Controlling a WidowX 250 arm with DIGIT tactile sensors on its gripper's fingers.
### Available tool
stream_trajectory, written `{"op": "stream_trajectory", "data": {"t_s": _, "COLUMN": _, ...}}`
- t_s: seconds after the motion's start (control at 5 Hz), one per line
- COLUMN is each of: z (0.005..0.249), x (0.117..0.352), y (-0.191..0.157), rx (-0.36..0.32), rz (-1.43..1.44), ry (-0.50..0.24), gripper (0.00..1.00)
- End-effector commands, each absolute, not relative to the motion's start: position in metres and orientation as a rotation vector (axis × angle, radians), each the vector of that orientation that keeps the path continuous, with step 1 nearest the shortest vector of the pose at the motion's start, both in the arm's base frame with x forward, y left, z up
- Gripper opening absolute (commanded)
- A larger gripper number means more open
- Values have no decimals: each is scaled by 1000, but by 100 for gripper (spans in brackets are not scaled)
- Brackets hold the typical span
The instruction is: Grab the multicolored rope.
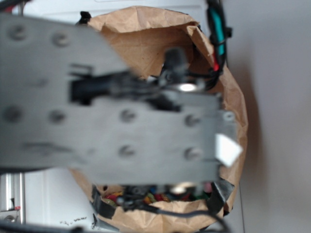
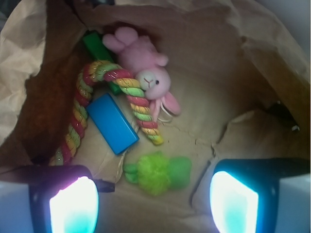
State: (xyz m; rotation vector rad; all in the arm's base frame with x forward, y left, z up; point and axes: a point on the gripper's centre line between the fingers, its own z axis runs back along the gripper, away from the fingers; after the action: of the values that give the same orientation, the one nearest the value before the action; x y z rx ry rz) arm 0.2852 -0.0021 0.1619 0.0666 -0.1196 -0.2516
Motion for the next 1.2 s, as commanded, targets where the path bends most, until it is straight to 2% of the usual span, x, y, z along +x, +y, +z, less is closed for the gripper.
{"op": "stream_trajectory", "data": {"t_s": 0.0, "z": 179, "x": 290, "y": -2, "rx": 72, "rz": -234, "ry": -168, "gripper": 100}}
{"op": "stream_trajectory", "data": {"t_s": 0.2, "z": 179, "x": 290, "y": -2, "rx": 72, "rz": -234, "ry": -168, "gripper": 100}}
{"op": "stream_trajectory", "data": {"t_s": 0.4, "z": 168, "x": 290, "y": 10, "rx": 32, "rz": -452, "ry": -215, "gripper": 100}}
{"op": "stream_trajectory", "data": {"t_s": 0.6, "z": 161, "x": 293, "y": 21, "rx": 30, "rz": -537, "ry": -199, "gripper": 100}}
{"op": "stream_trajectory", "data": {"t_s": 0.8, "z": 143, "x": 297, "y": 28, "rx": 64, "rz": -606, "ry": -167, "gripper": 100}}
{"op": "stream_trajectory", "data": {"t_s": 1.0, "z": 126, "x": 292, "y": 6, "rx": 104, "rz": -709, "ry": -168, "gripper": 100}}
